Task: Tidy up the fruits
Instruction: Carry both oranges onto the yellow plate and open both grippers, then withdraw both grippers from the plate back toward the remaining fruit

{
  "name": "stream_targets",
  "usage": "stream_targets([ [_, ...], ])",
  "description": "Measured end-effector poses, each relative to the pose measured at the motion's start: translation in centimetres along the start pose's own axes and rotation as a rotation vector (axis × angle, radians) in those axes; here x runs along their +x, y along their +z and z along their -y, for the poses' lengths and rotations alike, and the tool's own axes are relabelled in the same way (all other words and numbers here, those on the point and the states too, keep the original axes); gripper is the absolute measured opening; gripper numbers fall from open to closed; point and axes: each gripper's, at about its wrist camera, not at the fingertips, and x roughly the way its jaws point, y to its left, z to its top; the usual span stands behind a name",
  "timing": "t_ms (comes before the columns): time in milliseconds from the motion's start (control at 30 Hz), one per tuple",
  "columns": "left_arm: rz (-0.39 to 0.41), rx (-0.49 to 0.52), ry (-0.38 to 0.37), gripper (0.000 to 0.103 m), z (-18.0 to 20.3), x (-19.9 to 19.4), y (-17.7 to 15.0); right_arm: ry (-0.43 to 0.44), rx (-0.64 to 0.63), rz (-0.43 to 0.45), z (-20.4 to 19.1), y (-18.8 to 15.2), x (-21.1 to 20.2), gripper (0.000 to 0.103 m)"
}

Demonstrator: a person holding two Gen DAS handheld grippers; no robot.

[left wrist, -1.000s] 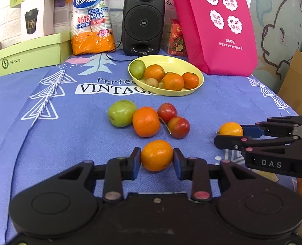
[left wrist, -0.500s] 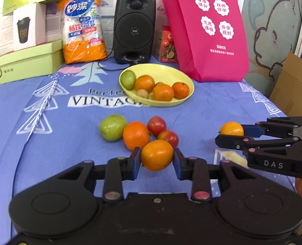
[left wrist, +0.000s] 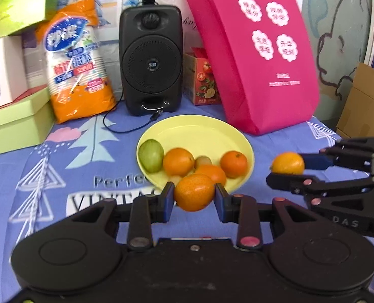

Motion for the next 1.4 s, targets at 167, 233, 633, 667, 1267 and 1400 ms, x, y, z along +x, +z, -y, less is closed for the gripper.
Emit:
stream_targets([
  [167,-0.004,0.014,0.037,0.033,-0.3,3.8,3.3,-0.026,-0.036,-0.007,1.0,2.1,3.0,0.033],
  [233,-0.001,0.031,0.055,0.033,0.1,5.3,4.5,-0.030,-0.036,-0.013,1.3,2.6,4.3,0.033],
  [633,-0.086,0.017,0.088,0.037,-1.3,13.9,6.9,0.010,0.069,-0.056,3.6,3.0,10.5,0.033],
  [667,-0.089,0.007,0.095,0.047,-1.5,14.1,6.9,0.009,0.069,-0.056,3.5,3.0,10.6,0.033],
  [1267,0.013,-0.006,0.118,0.074,-3.7,4.2,3.9,0.004,0.067,-0.021,2.4,1.9,5.8,0.045],
  [1400,0.020,-0.031,0.102,0.074,-4.1,0.6,1.6,0.014,0.056,-0.023,1.3,0.7,3.8,0.048],
])
